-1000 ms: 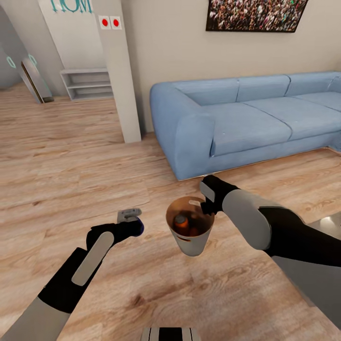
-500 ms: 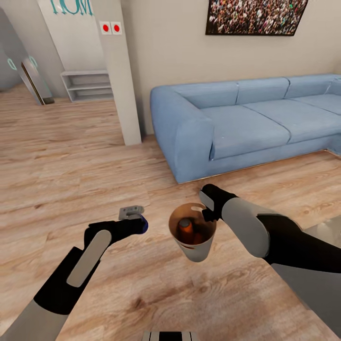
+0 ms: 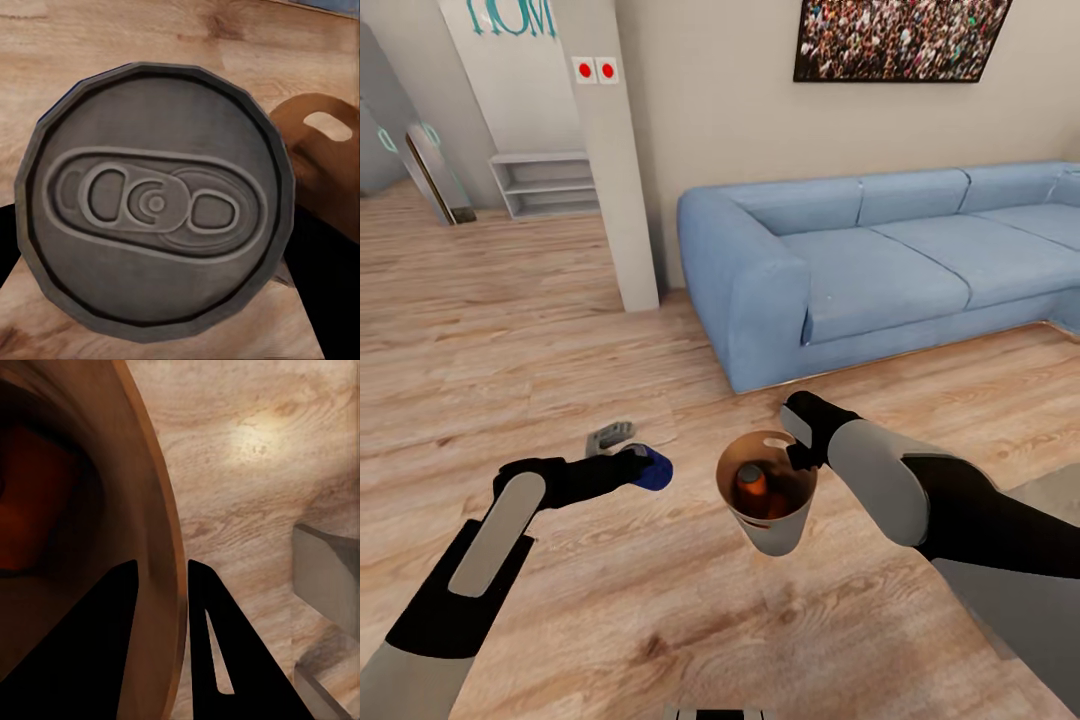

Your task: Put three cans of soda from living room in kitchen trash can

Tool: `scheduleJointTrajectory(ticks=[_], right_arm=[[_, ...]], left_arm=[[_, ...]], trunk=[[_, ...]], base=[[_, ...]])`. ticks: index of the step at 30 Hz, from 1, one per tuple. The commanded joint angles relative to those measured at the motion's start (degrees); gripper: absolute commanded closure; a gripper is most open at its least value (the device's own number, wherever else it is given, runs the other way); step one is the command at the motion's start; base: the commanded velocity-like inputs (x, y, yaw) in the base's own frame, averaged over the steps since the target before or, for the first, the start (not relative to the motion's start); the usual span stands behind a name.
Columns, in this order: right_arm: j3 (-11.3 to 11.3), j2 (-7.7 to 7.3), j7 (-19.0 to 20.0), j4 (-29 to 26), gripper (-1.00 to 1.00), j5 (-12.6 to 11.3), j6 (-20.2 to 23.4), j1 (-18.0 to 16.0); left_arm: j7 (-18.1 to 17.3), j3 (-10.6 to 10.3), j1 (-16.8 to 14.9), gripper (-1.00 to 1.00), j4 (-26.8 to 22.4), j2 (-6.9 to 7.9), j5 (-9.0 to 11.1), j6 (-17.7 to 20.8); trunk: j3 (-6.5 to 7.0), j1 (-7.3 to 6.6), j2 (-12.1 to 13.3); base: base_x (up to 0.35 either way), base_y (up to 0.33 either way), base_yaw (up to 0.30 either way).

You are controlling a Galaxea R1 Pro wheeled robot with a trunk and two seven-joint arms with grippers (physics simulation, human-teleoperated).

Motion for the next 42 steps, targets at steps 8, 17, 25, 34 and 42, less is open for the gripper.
scheduleJointTrajectory(ticks=[8,17,25,34,42], right_arm=[[-0.22,0.0,-0.01,0.06,1.0,-0.27,-0.07,0.0],[-0.17,0.0,-0.01,0.09,1.0,-0.35,-0.07,0.0],[-0.2,0.0,-0.01,0.16,1.0,-0.38,-0.07,0.0],[-0.18,0.0,-0.01,0.16,1.0,-0.38,-0.07,0.51],[-0.17,0.0,-0.01,0.16,1.0,-0.38,-0.07,0.66]], left_arm=[[-6.23,2.93,0.65,1.0,-0.21,0.64,3.14,2.43],[-13.02,7.58,1.52,1.0,-0.23,0.75,3.95,6.53],[-14.88,8.3,1.6,1.0,-0.23,0.76,4.0,7.31],[-21.66,8.23,2.16,1.0,-0.22,0.76,3.98,7.35],[-24.55,7.89,2.52,1.0,-0.15,0.49,3.92,7.3]], trunk=[[1.44,-1.77,3.22],[3.06,-3.74,6.83],[4.5,-5.5,10.04],[4.5,-5.5,10.04],[4.5,-5.5,10.04]], base=[[0.0,0.0,0.0],[0.0,0.0,0.0],[0.0,0.0,0.0],[0.0,0.0,0.0],[0.0,0.0,0.0]])
